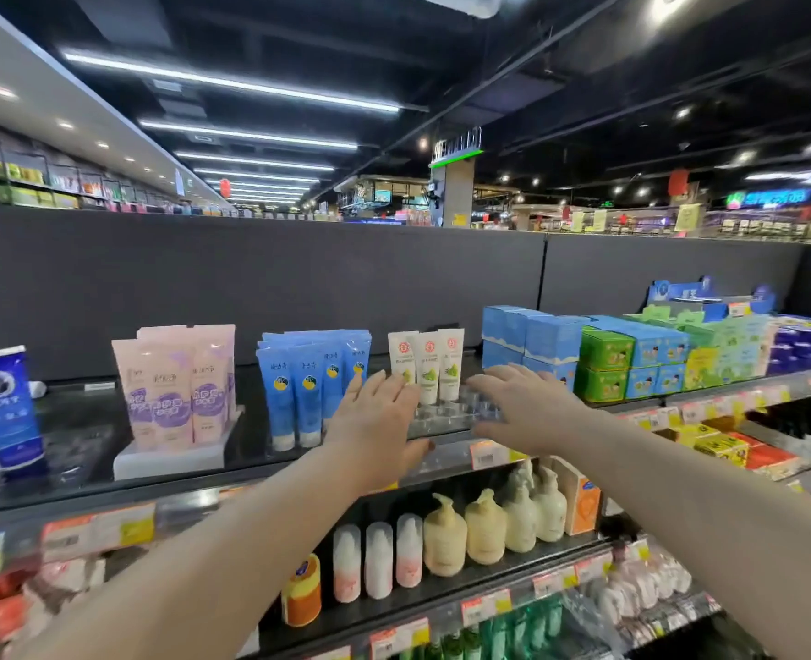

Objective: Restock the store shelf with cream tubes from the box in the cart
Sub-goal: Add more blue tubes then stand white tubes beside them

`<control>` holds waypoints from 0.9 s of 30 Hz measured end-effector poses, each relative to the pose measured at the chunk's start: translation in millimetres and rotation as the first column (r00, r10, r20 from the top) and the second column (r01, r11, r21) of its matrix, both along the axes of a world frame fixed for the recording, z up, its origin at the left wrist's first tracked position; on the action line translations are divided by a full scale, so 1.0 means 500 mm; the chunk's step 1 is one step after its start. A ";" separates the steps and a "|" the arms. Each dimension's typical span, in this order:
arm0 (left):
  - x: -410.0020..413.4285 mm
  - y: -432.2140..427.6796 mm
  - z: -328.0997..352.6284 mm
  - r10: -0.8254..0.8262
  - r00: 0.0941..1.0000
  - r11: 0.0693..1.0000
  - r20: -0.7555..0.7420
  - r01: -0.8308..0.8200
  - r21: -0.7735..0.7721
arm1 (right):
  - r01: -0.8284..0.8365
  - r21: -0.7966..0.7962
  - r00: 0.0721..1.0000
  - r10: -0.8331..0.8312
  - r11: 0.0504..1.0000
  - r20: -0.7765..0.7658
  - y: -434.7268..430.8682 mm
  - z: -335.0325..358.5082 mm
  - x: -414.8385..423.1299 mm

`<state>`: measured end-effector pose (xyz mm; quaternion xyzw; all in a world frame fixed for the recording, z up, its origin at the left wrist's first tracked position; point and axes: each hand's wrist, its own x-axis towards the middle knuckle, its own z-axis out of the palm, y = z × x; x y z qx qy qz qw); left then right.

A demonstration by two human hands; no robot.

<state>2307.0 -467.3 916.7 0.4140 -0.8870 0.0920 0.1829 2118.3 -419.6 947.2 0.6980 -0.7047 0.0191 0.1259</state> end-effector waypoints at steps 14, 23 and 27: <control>-0.385 0.352 -0.098 -0.238 0.965 0.958 0.112 0.214 0.192 | 0.300 0.119 0.949 -0.309 0.947 0.070 0.480 -0.098 -0.335; -0.701 0.659 -0.182 -0.517 0.846 0.835 0.131 0.465 0.293 | 0.577 0.225 0.793 -0.604 0.785 0.074 0.870 -0.182 -0.574; -0.802 0.740 -0.203 -0.612 0.778 0.772 0.144 0.547 0.323 | 0.647 0.245 0.714 -0.686 0.722 0.137 0.976 -0.214 -0.643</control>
